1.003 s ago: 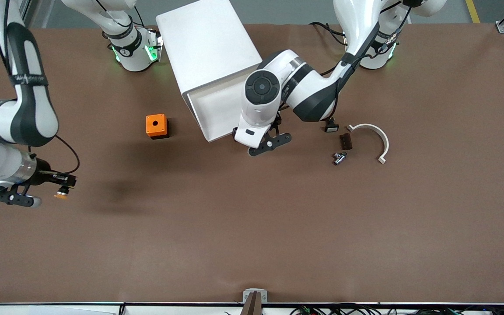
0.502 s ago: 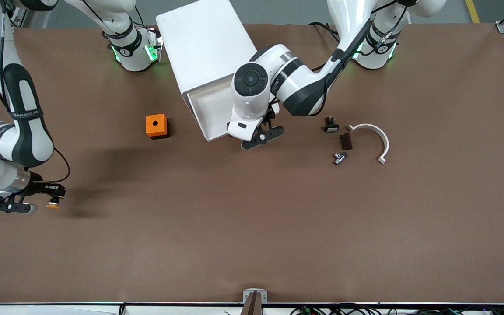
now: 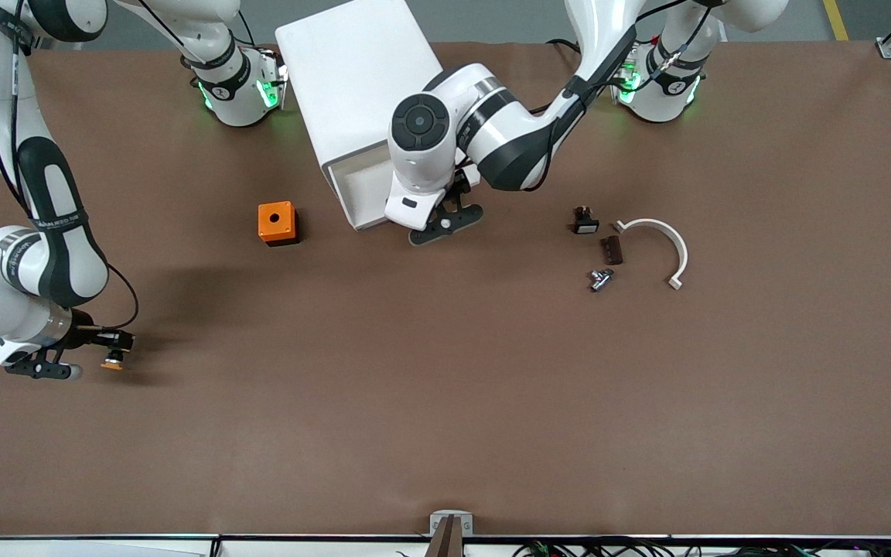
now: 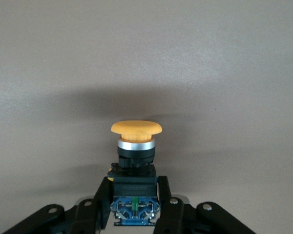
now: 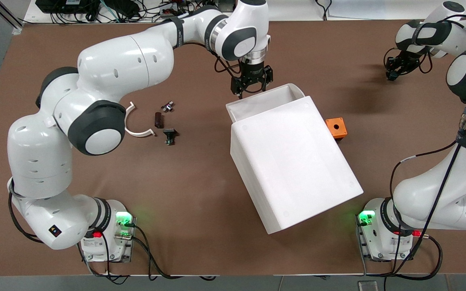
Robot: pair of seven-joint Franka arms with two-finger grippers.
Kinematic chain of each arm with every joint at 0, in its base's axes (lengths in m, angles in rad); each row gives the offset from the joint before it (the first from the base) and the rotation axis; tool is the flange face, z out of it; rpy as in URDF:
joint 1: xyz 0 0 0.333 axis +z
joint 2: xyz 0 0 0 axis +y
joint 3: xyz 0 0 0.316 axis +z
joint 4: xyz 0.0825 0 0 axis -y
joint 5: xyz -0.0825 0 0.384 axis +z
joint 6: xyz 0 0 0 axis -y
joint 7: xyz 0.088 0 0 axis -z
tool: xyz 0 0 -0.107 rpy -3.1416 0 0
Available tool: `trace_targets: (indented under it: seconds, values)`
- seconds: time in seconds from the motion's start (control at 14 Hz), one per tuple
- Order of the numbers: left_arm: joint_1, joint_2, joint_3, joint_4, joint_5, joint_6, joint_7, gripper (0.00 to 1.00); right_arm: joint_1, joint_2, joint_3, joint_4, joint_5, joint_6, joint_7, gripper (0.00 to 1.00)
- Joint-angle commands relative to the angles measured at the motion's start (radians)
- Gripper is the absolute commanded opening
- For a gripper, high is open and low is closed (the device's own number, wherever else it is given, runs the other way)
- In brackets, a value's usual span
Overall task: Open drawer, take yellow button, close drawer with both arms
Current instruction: 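Lower the button onto the table with the right gripper while the left gripper pushes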
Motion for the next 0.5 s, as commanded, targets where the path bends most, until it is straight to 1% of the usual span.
trace_targets:
  seconds: [0.0, 0.36, 0.43]
  values:
    - [-0.016, -0.002, -0.002, -0.014, -0.055, 0.006, -0.017, 1.0, -0.019, -0.001, 0.016, 0.015, 0.018, -0.011, -0.036, 1.0]
    - [-0.029, 0.002, -0.002, -0.028, -0.139, 0.006, -0.017, 1.0, -0.01, -0.027, 0.017, 0.016, 0.018, -0.022, -0.045, 1.0]
    - [-0.035, 0.004, -0.002, -0.028, -0.151, 0.006, -0.017, 1.0, -0.008, -0.045, 0.019, 0.019, 0.018, -0.056, -0.045, 1.0]
